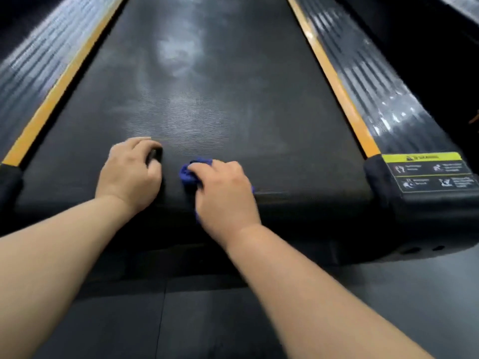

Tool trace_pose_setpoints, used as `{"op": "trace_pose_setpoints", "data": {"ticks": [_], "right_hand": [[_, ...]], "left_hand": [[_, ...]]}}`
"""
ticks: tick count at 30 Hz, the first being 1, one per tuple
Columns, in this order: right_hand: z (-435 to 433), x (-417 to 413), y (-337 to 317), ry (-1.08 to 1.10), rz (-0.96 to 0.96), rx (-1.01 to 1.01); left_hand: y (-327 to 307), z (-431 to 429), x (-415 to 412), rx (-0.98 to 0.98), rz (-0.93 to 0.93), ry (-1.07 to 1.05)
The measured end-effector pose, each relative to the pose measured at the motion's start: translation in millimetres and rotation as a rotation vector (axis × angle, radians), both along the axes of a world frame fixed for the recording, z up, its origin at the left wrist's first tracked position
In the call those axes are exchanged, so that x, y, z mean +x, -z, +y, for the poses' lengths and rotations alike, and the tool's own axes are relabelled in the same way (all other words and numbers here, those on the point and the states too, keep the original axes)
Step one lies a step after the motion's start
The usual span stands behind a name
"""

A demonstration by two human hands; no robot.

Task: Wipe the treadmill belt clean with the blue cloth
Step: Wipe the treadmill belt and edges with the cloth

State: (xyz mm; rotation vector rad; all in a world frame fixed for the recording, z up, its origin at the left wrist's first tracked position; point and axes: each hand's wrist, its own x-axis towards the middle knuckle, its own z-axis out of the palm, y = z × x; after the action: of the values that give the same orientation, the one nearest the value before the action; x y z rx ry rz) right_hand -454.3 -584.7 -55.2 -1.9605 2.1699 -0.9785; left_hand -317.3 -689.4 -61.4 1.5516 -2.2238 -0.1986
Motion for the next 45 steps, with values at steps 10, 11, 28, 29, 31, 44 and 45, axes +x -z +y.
{"op": "trace_pose_setpoints", "data": {"ticks": [10, 11, 28, 29, 31, 44, 45], "right_hand": [[-28.2, -20.1, 7.8, 0.198, 0.012, -0.047], [-30.9, 13.5, 10.1, 0.086, -0.026, -0.059], [-56.2, 58.5, 4.8, -0.451, 0.060, 0.029], [-69.8, 48.0, 0.3, -0.461, 0.077, 0.047], [-109.2, 26.9, -4.4, -0.327, 0.068, 0.084], [-157.9, 91.9, -7.0, -0.550, 0.105, 0.092], [-168.2, 98.6, -7.6, -0.470, 0.048, 0.107]], "left_hand": [[7.0, 1.4, 71.7, -0.090, 0.023, -0.288], [6.8, 1.9, 72.0, -0.075, 0.046, -0.292], [10.6, 16.5, 99.4, -0.214, 0.171, -0.248], [10.0, 24.4, 109.9, -0.262, 0.116, -0.307], [12.2, 36.3, 135.7, -0.281, -0.043, -0.409], [19.7, 40.7, 182.5, -0.149, -0.132, -0.293], [21.1, 40.3, 180.6, -0.160, -0.128, -0.299]]}}
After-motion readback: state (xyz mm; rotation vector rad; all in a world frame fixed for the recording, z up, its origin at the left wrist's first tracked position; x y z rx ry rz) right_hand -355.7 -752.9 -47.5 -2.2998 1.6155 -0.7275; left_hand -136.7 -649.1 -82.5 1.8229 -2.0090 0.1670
